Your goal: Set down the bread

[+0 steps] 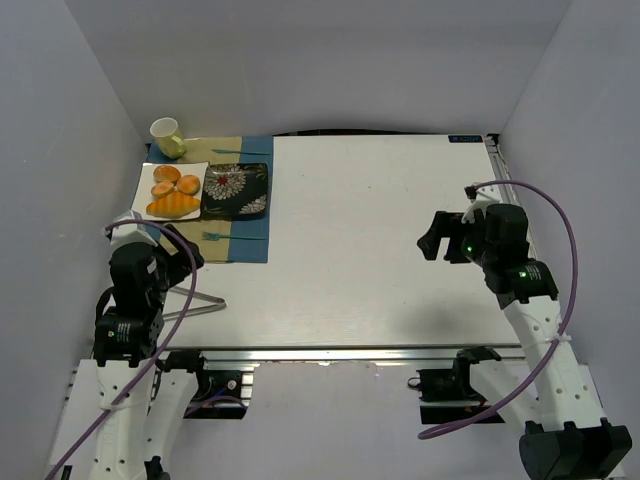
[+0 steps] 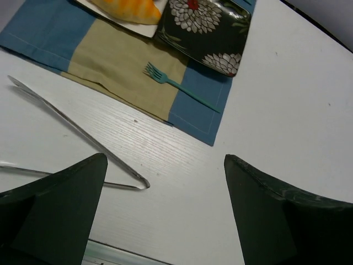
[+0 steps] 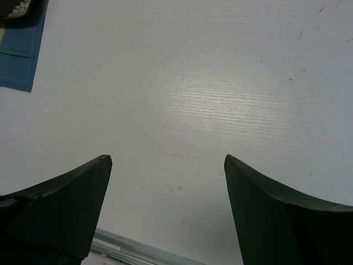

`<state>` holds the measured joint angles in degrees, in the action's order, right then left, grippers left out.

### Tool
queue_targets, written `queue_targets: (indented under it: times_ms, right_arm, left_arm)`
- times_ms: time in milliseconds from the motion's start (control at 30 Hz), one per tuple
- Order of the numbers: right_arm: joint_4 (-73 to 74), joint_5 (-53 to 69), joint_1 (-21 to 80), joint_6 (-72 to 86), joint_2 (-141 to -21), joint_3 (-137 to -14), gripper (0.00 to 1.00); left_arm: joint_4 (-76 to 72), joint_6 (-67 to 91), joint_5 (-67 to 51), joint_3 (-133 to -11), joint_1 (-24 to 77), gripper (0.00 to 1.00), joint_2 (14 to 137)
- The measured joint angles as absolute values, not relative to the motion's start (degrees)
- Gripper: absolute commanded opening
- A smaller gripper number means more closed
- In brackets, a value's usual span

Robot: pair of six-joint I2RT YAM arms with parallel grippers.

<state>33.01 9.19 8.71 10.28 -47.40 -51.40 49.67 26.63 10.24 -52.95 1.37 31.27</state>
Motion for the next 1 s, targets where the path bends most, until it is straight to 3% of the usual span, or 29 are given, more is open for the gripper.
queue_targets:
  times_ms: [167,333,533,600,633,733,800,867,1000]
  right_arm:
    - [32.82,9.76,8.71,10.22,-46.96,-50.3,0.89]
    - [31.92,10.9,8.71,10.09,-46.57,-49.95,0.89]
    - [31.66,11.05,8.71,9.45,-48.03,-50.13,0.89]
    - [31.62,10.85,8.75,9.1,-48.66,-50.28,0.89]
    - [31.64,10.61,8.78,9.17,-49.08,-50.5,0.89]
    - [31.55,11.55,8.78,9.87,-50.46,-51.66,0.89]
    - [31.46,13.56,8.78,10.22,-51.13,-52.45,0.89]
    - [31.53,14.79,8.82,10.35,-51.77,-53.36,0.89]
    - [32.95,14.94,9.58,10.44,-55.07,-57.78,0.89]
  left_arm:
    - [50.61,30.06,18.17,-54.24,2.09,0.98,31.46]
    - [45.69,27.03,15.64,-57.14,2.48,0.98,33.63]
    - [44.34,34.02,15.75,-63.0,2.57,0.98,47.55]
    - [44.38,37.8,13.63,-65.14,2.59,0.89,53.23]
    - [44.69,39.92,12.58,-65.65,2.59,0.76,55.7]
    - [46.78,45.89,9.87,-65.87,2.59,0.71,59.99]
    - [48.69,49.67,7.88,-66.06,2.59,0.7,61.56]
    - [50.65,53.19,6.59,-66.17,2.59,0.79,62.48]
    - [57.17,61.63,6.07,-66.39,2.57,0.82,62.63]
